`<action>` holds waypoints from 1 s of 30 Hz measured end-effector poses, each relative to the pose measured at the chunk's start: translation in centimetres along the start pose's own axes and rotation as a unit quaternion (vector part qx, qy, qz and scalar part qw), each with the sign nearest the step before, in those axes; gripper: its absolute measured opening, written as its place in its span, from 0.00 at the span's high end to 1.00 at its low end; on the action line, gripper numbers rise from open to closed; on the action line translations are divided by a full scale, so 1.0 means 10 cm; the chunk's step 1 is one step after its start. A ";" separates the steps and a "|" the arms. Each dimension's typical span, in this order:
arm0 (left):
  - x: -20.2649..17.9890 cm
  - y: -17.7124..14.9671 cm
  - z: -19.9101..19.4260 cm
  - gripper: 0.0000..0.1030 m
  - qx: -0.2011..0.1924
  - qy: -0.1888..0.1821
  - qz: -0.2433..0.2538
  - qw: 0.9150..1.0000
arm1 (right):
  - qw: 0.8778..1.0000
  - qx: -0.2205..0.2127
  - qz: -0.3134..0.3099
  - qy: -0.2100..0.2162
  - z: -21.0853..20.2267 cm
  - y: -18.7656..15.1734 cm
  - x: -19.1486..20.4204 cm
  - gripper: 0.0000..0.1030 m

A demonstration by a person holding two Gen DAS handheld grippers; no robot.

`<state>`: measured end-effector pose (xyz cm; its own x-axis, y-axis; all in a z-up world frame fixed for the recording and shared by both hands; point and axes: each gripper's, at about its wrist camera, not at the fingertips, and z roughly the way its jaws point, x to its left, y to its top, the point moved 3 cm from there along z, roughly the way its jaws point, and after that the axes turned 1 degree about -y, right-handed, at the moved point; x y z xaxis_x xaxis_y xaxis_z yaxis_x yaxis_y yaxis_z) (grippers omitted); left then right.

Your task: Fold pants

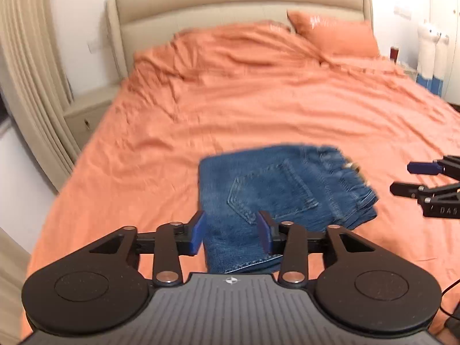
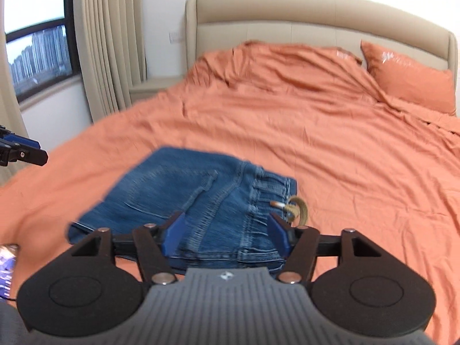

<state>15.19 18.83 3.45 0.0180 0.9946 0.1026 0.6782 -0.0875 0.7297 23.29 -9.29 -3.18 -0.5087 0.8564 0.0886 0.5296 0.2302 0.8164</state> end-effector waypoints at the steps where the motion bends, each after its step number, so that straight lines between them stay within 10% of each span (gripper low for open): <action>1: -0.04 0.01 -0.13 0.40 -0.014 0.011 -0.001 1.000 | 1.000 -0.008 0.000 0.000 -0.13 0.02 0.03 0.35; 13: -0.61 -0.47 -0.73 0.11 -0.123 0.146 -0.028 0.981 | 0.994 -0.090 -0.015 -0.063 -1.16 -0.24 0.50 0.21; 30: -0.91 -1.08 -0.12 0.11 -0.007 0.105 -0.081 0.991 | 0.996 -0.031 0.006 -0.078 -0.89 -0.96 0.72 0.21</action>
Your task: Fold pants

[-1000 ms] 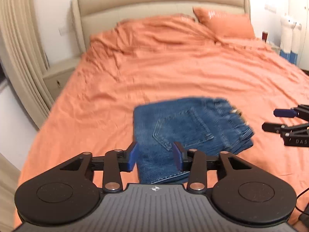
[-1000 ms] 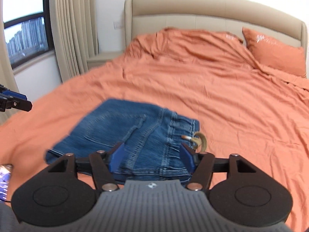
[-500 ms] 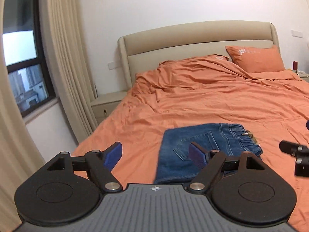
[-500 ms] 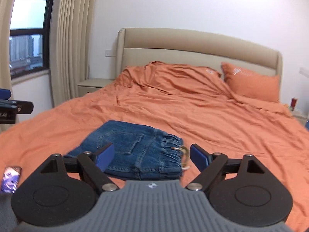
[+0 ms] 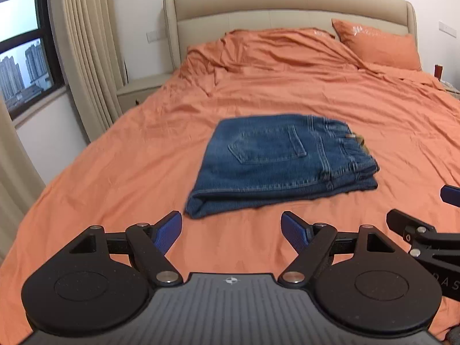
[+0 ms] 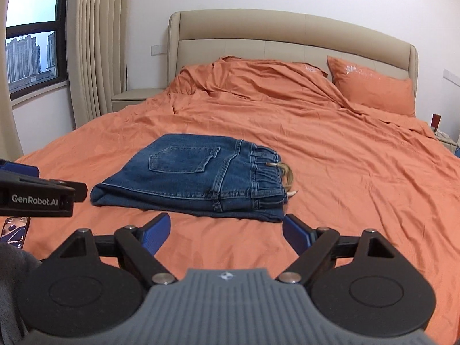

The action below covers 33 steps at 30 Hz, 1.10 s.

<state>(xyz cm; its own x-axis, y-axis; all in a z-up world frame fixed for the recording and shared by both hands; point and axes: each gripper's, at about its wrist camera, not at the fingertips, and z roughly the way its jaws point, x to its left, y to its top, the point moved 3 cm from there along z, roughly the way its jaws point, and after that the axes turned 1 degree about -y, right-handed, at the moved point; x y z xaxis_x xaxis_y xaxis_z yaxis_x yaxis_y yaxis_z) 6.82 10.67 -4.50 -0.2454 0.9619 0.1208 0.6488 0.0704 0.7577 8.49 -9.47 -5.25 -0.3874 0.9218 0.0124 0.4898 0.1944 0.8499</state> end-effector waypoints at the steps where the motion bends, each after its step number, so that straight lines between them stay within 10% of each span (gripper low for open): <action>1: -0.01 -0.03 0.01 0.11 0.005 -0.001 -0.002 1.000 | 1.000 0.002 0.002 0.000 0.01 -0.01 0.00 0.21; 33: 0.00 -0.02 -0.02 0.11 0.009 -0.009 -0.003 1.000 | 1.000 -0.003 0.006 0.004 -0.03 0.04 -0.01 0.21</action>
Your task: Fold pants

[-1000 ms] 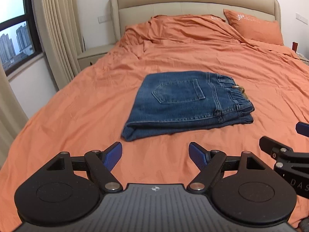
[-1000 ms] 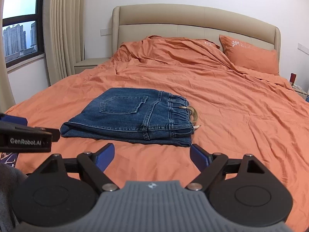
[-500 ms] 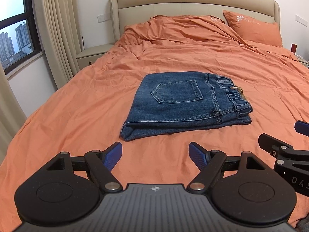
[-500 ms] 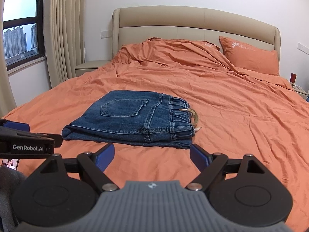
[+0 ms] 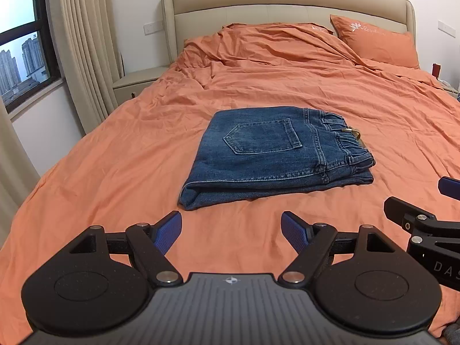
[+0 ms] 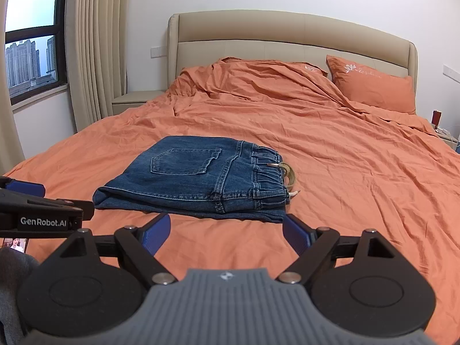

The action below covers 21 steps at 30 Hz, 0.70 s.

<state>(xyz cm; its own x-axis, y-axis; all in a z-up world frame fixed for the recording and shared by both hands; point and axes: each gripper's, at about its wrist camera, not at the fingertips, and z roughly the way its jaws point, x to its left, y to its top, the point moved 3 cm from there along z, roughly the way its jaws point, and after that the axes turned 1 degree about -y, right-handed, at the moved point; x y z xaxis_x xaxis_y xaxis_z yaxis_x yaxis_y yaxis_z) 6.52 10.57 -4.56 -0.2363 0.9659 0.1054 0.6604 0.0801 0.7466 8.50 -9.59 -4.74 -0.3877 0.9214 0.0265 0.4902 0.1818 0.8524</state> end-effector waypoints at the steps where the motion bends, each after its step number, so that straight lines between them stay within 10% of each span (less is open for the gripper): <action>1: 0.00 0.00 0.00 0.11 0.000 0.000 0.001 1.000 | 1.000 0.000 0.000 0.000 0.00 0.00 0.00 0.21; 21: -0.02 0.01 -0.02 0.11 0.001 -0.002 0.003 1.000 | 1.000 -0.007 0.003 -0.002 -0.02 0.02 0.03 0.21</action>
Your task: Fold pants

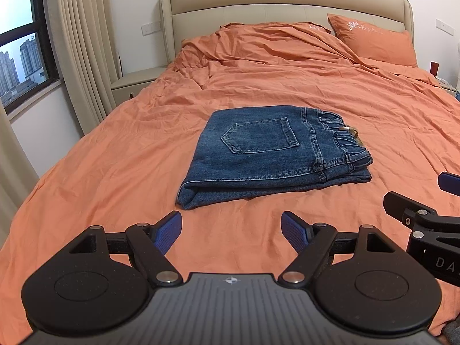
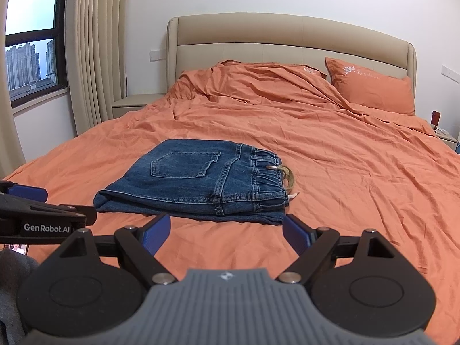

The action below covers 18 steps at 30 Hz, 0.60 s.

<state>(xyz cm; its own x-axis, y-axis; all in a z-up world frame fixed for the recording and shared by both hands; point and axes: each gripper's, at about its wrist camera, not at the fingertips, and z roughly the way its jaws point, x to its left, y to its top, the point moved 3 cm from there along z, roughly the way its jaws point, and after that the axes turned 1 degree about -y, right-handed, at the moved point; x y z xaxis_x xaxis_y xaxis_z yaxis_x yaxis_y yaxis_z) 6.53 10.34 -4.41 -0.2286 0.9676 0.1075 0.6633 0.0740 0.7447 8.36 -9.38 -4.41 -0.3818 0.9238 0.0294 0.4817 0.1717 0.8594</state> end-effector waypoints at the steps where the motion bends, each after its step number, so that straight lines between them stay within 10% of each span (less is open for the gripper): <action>1: 0.00 0.00 0.00 0.11 0.000 0.000 0.000 1.000 | 1.000 -0.001 0.000 0.000 0.00 0.00 0.00 0.21; 18: 0.00 0.00 0.00 0.11 0.000 0.000 0.000 1.000 | 1.000 -0.003 0.003 0.000 -0.02 -0.01 0.02 0.21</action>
<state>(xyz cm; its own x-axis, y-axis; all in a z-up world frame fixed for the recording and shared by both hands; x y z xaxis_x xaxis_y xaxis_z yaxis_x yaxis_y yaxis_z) 6.50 10.29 -4.43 -0.2285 0.9677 0.1067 0.6628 0.0743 0.7451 8.09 -9.32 -4.34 -0.3783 0.9250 0.0346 0.4799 0.1640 0.8619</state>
